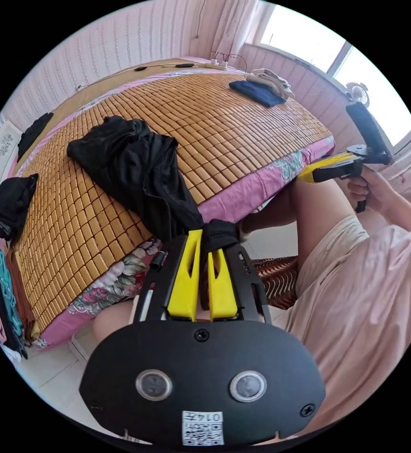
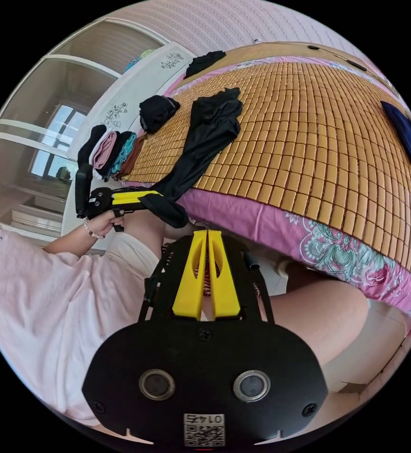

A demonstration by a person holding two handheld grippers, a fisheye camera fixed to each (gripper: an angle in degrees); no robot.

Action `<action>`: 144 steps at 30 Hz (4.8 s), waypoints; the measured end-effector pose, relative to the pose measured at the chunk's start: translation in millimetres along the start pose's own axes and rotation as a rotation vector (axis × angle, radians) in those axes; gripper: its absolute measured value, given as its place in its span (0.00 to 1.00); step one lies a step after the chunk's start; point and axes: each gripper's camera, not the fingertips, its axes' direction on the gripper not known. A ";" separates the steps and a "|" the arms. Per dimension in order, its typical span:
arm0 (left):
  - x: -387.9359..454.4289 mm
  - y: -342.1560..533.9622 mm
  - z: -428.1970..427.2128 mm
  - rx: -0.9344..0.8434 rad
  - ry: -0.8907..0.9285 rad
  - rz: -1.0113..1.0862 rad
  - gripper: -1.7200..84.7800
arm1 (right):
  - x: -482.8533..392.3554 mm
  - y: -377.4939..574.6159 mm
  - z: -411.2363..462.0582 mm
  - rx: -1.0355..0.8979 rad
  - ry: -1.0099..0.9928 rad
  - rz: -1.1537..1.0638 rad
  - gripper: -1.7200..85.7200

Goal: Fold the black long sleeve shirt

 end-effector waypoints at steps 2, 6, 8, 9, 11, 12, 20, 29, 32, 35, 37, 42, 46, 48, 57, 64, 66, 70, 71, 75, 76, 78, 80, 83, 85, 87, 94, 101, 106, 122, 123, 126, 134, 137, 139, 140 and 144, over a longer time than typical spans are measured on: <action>-3.7 7.5 -9.4 0.038 0.017 0.002 0.01 | 0.0 -25.8 3.6 -0.002 0.023 -0.023 0.04; -10.7 20.3 -16.9 0.089 0.019 0.015 0.01 | -9.9 -101.6 22.3 0.015 0.082 -0.090 0.09; -11.5 24.1 -17.5 0.083 0.011 0.023 0.01 | -12.2 -136.8 38.4 0.006 0.118 -0.092 0.13; -10.8 27.4 -18.7 0.082 0.002 0.038 0.01 | -10.9 -159.7 49.8 -0.001 0.127 -0.080 0.15; -8.5 33.6 -21.0 0.084 -0.022 0.068 0.01 | -4.1 -191.1 65.8 -0.006 0.117 -0.023 0.18; -7.7 38.0 -22.5 0.083 -0.038 0.082 0.01 | 2.0 -208.8 76.8 -0.013 0.109 0.024 0.18; -30.2 68.9 -32.8 0.101 -0.036 0.014 0.01 | 34.2 -241.2 81.6 -0.024 0.005 0.123 0.03; -50.8 94.1 -53.7 0.201 0.027 0.067 0.02 | 62.4 -116.2 -63.4 0.258 -0.038 0.104 0.02; -50.6 93.6 -47.6 0.160 0.060 0.083 0.03 | 80.8 -80.3 -40.2 0.134 0.024 0.198 0.02; -42.0 97.2 -50.3 0.159 0.077 0.152 0.03 | 86.4 -57.0 -29.1 0.120 0.043 0.249 0.02; -33.7 102.6 -55.0 0.171 0.061 0.226 0.03 | 89.3 -46.2 -34.7 0.170 0.021 0.272 0.02; -28.2 121.4 -67.1 0.149 0.107 0.300 0.03 | 91.7 -37.0 -58.2 0.251 0.004 0.279 0.02; -41.1 133.4 -74.9 0.146 0.112 0.228 0.01 | 83.0 -32.8 -76.9 0.296 0.058 0.255 0.02; -53.4 140.9 -82.5 0.181 0.093 0.151 0.01 | 80.1 -30.2 -85.3 0.318 0.069 0.256 0.02; -74.6 113.7 -106.3 0.323 0.232 0.033 0.13 | -38.4 -71.5 -131.8 0.372 -0.052 -0.202 0.02; -26.3 54.5 -121.5 0.413 0.187 0.117 0.17 | -129.6 -98.8 -101.3 0.301 -0.127 -0.425 0.02; -36.4 46.4 -112.0 0.304 0.083 0.031 0.05 | -138.2 -100.6 -96.3 0.282 -0.103 -0.442 0.02; -63.1 65.9 -113.4 0.298 0.085 -0.028 0.01 | -138.9 -100.5 -96.9 0.257 -0.076 -0.440 0.02; -72.1 74.8 -116.0 0.302 0.092 -0.048 0.01 | -137.0 -100.1 -97.0 0.256 -0.083 -0.434 0.02; -96.3 103.9 -136.2 0.358 0.107 -0.128 0.01 | -119.6 -92.8 -93.3 0.248 -0.095 -0.385 0.02; -98.4 106.7 -139.9 0.369 0.116 -0.133 0.01 | -112.6 -89.8 -91.8 0.249 -0.109 -0.365 0.02; -102.7 113.7 -154.1 0.411 0.115 -0.139 0.01 | -100.6 -84.5 -89.0 0.254 -0.129 -0.325 0.02; -104.3 113.5 -159.6 0.408 0.085 -0.132 0.01 | -87.9 -77.7 -84.9 0.261 -0.136 -0.275 0.02; -110.7 112.0 -161.8 0.386 0.030 -0.134 0.01 | -65.6 -64.2 -73.4 0.267 -0.116 -0.177 0.02; -119.2 111.3 -164.8 0.390 0.023 -0.147 0.01 | -49.4 -56.2 -55.7 0.221 -0.132 -0.107 0.02; -132.4 100.2 -172.6 0.418 0.076 -0.146 0.01 | -42.8 -51.1 -42.1 0.193 -0.149 -0.080 0.03; -94.6 21.1 -199.8 0.443 0.152 0.182 0.01 | -49.9 -57.2 -28.3 0.285 -0.303 -0.095 0.19; -100.6 -32.0 -239.7 0.475 -0.036 0.286 0.01 | -63.3 -85.7 -100.4 0.565 -0.172 -0.232 0.04; -123.2 -80.1 -367.7 0.722 -0.029 0.311 0.01 | -130.8 -148.2 -222.2 0.714 -0.189 -0.527 0.03; -234.1 52.6 -100.6 0.174 0.177 -0.320 0.01 | -10.9 -64.4 -32.2 0.163 0.082 0.000 0.06; -238.0 66.7 -86.5 0.147 0.191 -0.380 0.01 | -2.8 -58.2 -18.4 0.129 0.063 0.041 0.09; -240.6 82.0 -73.2 0.139 0.220 -0.438 0.01 | 0.0 -61.0 0.7 0.095 0.046 0.068 0.13; -253.1 71.4 -72.5 0.146 0.197 -0.492 0.01 | -26.7 -127.5 52.8 0.004 0.166 -0.010 0.13; -259.2 67.2 -73.5 0.139 0.165 -0.512 0.01 | -22.5 -136.8 52.2 -0.063 0.134 -0.006 0.04; -262.2 65.4 -77.4 0.157 0.159 -0.517 0.01 | -32.1 -119.0 7.4 0.062 0.120 -0.080 0.03; -264.4 64.4 -79.9 0.175 0.172 -0.524 0.01 | -33.6 -112.4 -5.7 0.092 0.122 -0.097 0.03; -272.7 59.9 -77.0 0.246 0.291 -0.581 0.01 | -11.9 -63.7 -63.8 0.182 0.223 -0.083 0.02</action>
